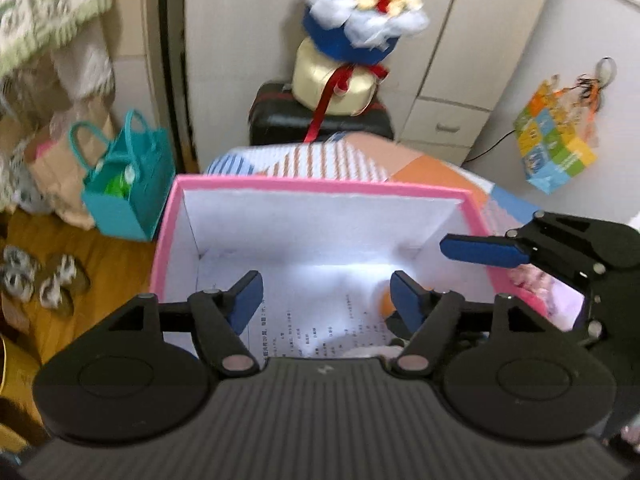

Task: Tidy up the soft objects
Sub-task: 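Open the left gripper over the box while the right releases the orange sponge, then move both grippers back toward the blue wipes pack on the table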

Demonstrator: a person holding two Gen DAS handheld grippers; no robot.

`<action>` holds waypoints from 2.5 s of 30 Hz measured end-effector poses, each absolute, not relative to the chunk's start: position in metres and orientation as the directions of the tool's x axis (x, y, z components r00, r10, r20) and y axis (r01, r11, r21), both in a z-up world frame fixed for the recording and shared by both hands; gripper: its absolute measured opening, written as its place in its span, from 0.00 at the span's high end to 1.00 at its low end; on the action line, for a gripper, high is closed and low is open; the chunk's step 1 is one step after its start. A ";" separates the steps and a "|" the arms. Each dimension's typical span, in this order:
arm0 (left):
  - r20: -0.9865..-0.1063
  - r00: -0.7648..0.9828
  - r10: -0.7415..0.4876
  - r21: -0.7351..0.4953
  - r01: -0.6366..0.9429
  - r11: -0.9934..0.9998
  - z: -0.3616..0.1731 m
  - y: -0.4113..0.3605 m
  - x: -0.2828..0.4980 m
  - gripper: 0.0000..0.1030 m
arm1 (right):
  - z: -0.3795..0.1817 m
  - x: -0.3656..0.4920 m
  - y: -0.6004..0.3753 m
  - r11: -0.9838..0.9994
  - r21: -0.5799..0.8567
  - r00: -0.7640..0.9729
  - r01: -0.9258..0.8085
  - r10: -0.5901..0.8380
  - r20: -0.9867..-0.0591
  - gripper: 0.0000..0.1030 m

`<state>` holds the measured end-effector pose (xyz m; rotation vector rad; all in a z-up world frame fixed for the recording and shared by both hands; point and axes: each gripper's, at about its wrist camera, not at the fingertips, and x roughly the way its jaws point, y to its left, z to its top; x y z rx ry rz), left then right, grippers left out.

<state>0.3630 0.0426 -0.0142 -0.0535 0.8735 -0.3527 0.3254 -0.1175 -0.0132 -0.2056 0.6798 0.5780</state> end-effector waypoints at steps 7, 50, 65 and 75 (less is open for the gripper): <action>-0.706 0.629 -0.325 -0.139 0.326 0.935 0.011 0.056 0.323 0.32 | 0.007 0.284 -0.141 0.849 0.112 0.657 -0.516 0.476 -0.585 0.37; -0.671 0.570 -0.473 0.032 0.660 0.751 0.053 0.044 0.095 0.12 | 0.048 0.044 -0.183 0.912 0.012 0.717 -0.411 0.332 -0.613 0.22; -0.691 0.481 -0.540 0.006 0.751 0.661 0.027 -0.059 0.097 0.18 | -0.005 0.033 -0.251 0.914 0.008 0.745 -0.405 0.334 -0.577 0.19; -0.740 0.480 -0.470 -0.001 0.698 0.716 -0.030 -0.117 0.125 0.29 | -0.060 0.062 -0.276 0.900 0.020 0.736 -0.436 0.369 -0.567 0.19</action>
